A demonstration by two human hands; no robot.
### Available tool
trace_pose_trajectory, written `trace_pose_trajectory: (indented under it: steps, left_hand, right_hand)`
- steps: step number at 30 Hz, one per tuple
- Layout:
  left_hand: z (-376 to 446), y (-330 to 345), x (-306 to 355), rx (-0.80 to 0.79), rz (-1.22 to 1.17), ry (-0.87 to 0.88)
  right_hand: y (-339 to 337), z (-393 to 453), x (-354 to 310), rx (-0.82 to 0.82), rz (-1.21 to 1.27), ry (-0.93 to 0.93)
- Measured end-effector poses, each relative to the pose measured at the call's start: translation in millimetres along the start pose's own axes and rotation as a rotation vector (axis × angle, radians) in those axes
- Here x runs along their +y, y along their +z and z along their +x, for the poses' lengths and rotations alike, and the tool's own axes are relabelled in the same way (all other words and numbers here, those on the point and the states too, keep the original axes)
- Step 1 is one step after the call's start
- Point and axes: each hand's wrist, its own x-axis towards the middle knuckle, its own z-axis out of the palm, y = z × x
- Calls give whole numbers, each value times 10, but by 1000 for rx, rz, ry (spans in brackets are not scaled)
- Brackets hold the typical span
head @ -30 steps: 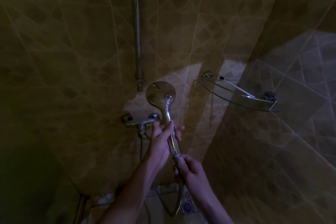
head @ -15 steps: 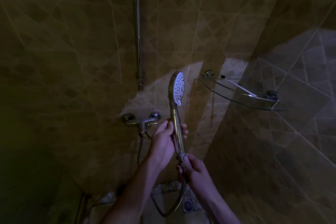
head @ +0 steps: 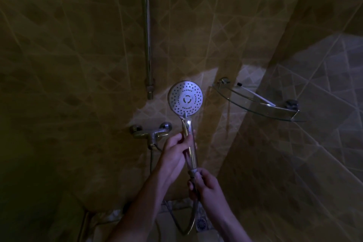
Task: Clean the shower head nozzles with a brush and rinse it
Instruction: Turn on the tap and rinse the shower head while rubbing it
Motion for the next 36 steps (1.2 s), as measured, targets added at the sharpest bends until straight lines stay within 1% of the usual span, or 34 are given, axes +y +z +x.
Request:
trace_pose_trajectory:
  steps: [3,7,9,12,14,18,21,24,26,32,36]
  left_hand:
    - [-7,-23,21,-37,-30,34]
    - [24,-43,-18,39,-121,1]
    - [25,-67,-37,50,-86,-2]
    - [3,-65,-62,38,84,26]
    - [-7,-74,-78,39,131,40]
    - [-64,-93,-10,-16,112,37]
    - [-94,-92,8,0,90,44]
    - [-109,-79,5,1,-10,5]
    - [-110,-50,9,-4,-8,-4]
    - [-67,-23,-104,73,99,60]
    - [-60,-65,-117,105,53,45]
  right_hand:
    - [-13,11,-10,24,-3,-21]
    - [21,33,-43,46,-19,-60]
    - [39,31,-58,44,-19,-59]
    - [64,8,-69,52,-28,-75]
    - [77,-5,-62,52,-42,-85]
    - [60,-20,-43,53,-21,-56]
    - [32,-21,-53,49,-2,-53]
    - [22,-18,-64,46,11,-52]
    - [40,-20,-77,35,24,-49]
    - [106,-45,-72,14,38,-45]
    - [94,-47,-56,17,71,-9]
